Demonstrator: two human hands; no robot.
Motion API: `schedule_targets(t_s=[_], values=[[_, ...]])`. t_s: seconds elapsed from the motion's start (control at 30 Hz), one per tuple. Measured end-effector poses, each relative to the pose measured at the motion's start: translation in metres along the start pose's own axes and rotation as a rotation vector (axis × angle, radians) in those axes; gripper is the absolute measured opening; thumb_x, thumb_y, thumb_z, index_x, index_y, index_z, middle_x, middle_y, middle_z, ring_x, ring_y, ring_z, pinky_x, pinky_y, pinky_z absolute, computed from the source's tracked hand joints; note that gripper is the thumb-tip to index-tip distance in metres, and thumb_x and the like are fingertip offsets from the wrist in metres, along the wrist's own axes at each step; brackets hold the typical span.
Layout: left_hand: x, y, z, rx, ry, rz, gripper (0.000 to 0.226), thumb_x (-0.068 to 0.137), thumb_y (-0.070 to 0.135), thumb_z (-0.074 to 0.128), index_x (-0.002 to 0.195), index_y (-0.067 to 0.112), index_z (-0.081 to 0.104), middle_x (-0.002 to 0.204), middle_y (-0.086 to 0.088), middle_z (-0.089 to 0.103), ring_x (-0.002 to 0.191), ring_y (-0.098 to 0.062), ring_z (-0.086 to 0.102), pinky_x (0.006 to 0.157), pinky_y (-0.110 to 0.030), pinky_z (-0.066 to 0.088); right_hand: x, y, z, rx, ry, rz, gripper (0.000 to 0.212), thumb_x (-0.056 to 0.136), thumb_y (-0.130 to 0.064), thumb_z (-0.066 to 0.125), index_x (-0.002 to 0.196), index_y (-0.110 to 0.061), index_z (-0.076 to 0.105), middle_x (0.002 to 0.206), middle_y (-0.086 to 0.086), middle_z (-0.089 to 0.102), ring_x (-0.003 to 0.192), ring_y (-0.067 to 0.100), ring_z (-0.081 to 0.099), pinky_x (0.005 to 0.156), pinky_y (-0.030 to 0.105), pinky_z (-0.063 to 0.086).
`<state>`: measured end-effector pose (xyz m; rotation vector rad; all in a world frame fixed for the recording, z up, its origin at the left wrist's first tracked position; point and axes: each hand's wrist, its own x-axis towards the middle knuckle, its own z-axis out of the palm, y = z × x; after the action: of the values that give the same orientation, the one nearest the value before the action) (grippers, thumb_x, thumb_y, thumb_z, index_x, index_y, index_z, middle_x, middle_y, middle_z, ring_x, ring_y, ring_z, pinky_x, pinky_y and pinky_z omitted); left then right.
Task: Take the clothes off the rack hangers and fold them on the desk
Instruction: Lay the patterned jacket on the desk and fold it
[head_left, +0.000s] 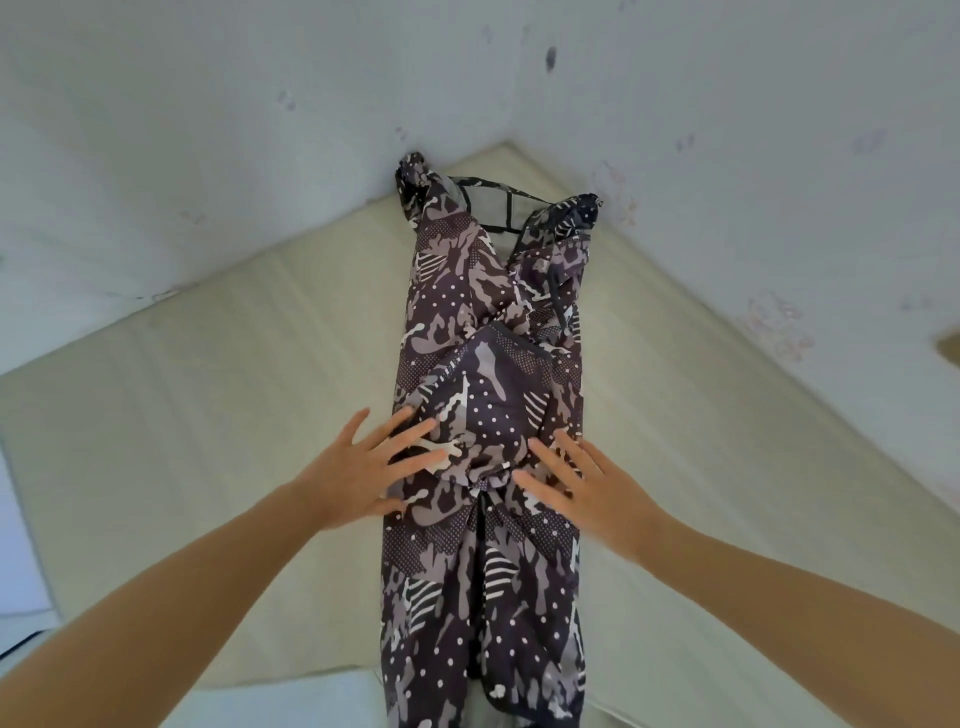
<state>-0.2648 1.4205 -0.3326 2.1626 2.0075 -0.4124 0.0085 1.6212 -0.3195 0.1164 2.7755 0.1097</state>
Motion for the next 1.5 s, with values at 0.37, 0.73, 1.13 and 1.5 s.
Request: schedule_targets(t_s=[0.37, 0.73, 1.13, 1.5], values=[[-0.069, 0.084, 0.024, -0.076, -0.048, 0.010, 0.094, 0.084, 0.036, 0.064, 0.155, 0.035, 0.003, 0.163, -0.004, 0.011, 0.149, -0.032, 0.009, 0.114, -0.046, 0.032, -0.059, -0.049, 0.038, -0.020, 0.146, -0.122, 0.107, 0.075, -0.033, 0.078, 0.153, -0.008, 0.010, 0.137, 0.018, 0.054, 0.127, 0.039, 0.050, 0.106, 0.050, 0.029], [-0.073, 0.124, 0.013, -0.026, -0.257, -0.024, 0.094, 0.088, 0.064, 0.049, 0.140, 0.055, -0.027, 0.155, -0.002, -0.035, 0.142, -0.034, -0.031, 0.116, -0.060, -0.002, -0.083, -0.053, 0.052, 0.075, -0.073, -0.147, 0.089, 0.087, -0.032, 0.066, 0.152, -0.044, 0.006, 0.159, 0.016, 0.016, 0.144, 0.043, 0.013, 0.112, 0.058, 0.027], [-0.068, 0.096, -0.053, -1.078, 0.116, -0.653, 0.066, 0.084, 0.061, 0.024, 0.064, 0.007, 0.057, 0.061, 0.000, 0.057, 0.059, -0.014, 0.051, 0.055, -0.013, 0.038, -0.091, -0.022, -0.016, 0.983, 0.344, 0.281, 0.040, 0.100, -0.041, 0.035, 0.062, -0.029, 0.039, 0.044, -0.014, 0.045, 0.046, 0.002, 0.046, 0.054, 0.029, 0.030], [0.033, 0.033, -0.040, -1.300, 0.362, -0.903, 0.067, 0.103, 0.045, 0.032, 0.071, -0.010, 0.053, 0.069, -0.021, 0.057, 0.066, -0.024, 0.053, 0.060, -0.032, 0.041, 0.015, 0.025, -0.017, 1.187, 0.363, 0.699, 0.043, 0.102, -0.040, 0.034, 0.127, -0.010, 0.052, 0.117, 0.006, 0.063, 0.104, 0.023, 0.059, 0.084, 0.027, 0.043]])
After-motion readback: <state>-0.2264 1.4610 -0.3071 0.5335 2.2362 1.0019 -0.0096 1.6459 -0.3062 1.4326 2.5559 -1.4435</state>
